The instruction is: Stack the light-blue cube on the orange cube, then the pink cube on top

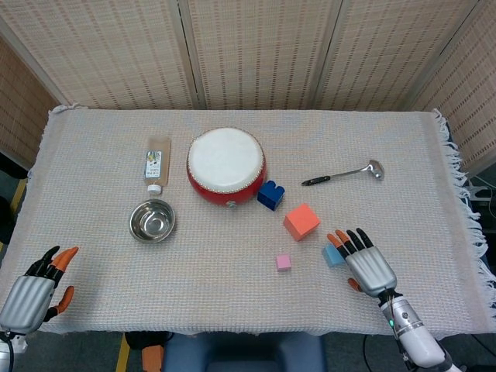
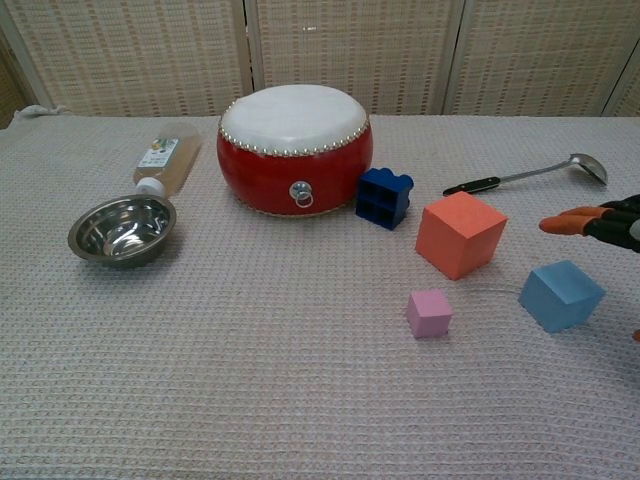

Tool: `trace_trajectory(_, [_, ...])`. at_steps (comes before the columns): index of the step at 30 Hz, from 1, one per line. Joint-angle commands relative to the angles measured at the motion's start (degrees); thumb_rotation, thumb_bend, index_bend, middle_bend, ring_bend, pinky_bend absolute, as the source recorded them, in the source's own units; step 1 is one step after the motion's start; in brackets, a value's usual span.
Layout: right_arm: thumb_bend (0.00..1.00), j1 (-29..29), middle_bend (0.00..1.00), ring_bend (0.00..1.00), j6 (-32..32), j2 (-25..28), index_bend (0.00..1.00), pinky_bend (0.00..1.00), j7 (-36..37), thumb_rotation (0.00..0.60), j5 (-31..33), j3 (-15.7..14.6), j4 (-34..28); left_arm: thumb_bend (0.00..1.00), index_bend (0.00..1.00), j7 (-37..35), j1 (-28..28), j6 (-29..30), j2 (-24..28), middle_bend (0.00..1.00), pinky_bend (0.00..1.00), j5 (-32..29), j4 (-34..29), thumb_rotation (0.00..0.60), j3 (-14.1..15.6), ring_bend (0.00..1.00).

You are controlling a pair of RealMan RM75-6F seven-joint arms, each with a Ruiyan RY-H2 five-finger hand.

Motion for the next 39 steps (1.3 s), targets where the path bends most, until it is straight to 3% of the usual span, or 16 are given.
trace_trajectory(1, [0.14, 2.39, 0.0, 0.0, -1.95, -2.37, 0.01, 0.0, -2.73, 0.6, 3.68, 1.03, 1.68, 0.49, 0.03, -0.02, -0.05, -0.07, 0.0, 0.12, 0.25, -0.11, -0.08, 0.6, -0.04, 0.06])
trace_trajectory(10, [0.14, 6.18, 0.0, 0.0, -3.44, -6.23, 0.09, 0.0, -6.2, 0.6, 10.25, 1.25, 5.05, 0.49, 0.02, -1.03, -0.31, -0.41, 0.2, 0.12, 0.25, -0.91, 0.19, 0.6, -0.39, 0.06])
trace_trajectory(25, [0.14, 9.26, 0.0, 0.0, -1.38, -8.36, 0.39, 0.0, -7.74, 0.6, 14.15, 0.01, 7.45, 0.49, 0.02, -1.76, -0.29, -0.14, 0.53, 0.12, 0.25, -1.39, 0.33, 0.6, -0.6, 0.06])
trace_trajectory(34, [0.14, 8.75, 0.0, 0.0, 1.26, -5.13, 0.5, 0.0, -4.63, 0.6, 11.81, -0.54, 4.72, 0.49, 0.01, -1.62, -0.52, -0.86, 0.42, 0.12, 0.25, -2.04, 0.45, 0.6, -0.73, 0.06])
trace_trajectory(39, [0.14, 8.77, 0.0, 0.0, 2.94, 1.86, 0.49, 0.0, -1.53, 0.6, 8.27, -0.11, -3.5, 0.49, 0.01, -1.23, -0.76, -1.51, 0.25, 0.12, 0.25, -2.62, 0.4, 0.6, -0.88, 0.06])
